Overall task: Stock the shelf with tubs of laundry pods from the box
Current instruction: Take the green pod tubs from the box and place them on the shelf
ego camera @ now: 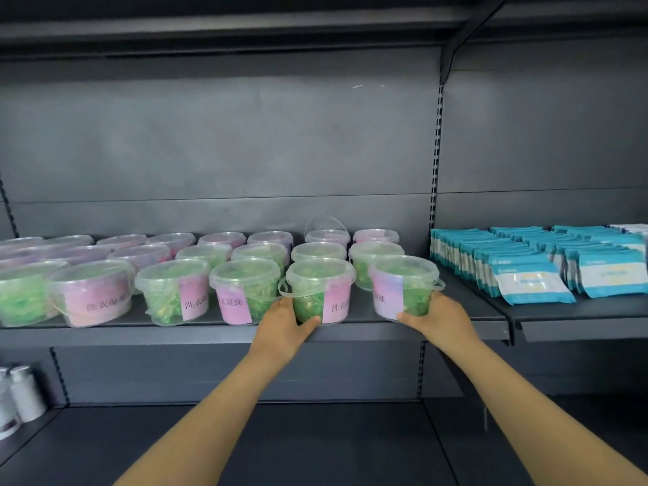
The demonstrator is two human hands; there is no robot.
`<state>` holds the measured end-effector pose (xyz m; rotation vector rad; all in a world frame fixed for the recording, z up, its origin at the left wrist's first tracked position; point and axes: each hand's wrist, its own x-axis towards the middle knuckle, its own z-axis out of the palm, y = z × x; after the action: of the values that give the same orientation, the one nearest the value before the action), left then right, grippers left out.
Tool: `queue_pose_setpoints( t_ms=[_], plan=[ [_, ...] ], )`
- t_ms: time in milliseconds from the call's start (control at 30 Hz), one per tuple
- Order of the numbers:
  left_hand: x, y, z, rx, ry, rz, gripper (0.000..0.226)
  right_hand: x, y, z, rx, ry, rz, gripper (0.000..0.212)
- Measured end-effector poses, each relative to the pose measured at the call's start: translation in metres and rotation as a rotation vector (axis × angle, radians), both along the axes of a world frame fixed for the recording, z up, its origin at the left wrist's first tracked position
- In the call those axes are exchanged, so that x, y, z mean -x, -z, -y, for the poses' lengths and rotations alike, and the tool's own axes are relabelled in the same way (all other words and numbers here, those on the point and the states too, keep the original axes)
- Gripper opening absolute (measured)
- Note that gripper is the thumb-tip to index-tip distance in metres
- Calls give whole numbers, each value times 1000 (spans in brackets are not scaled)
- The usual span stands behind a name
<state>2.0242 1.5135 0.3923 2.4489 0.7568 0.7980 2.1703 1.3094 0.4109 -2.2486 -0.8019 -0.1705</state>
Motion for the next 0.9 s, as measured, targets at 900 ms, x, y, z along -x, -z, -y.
queue_pose_setpoints(
  t_ms=[900],
  plan=[
    [332,-45,-98,-364,-229,-538,42,265,-47,-141,571,-403,356,57]
  ],
)
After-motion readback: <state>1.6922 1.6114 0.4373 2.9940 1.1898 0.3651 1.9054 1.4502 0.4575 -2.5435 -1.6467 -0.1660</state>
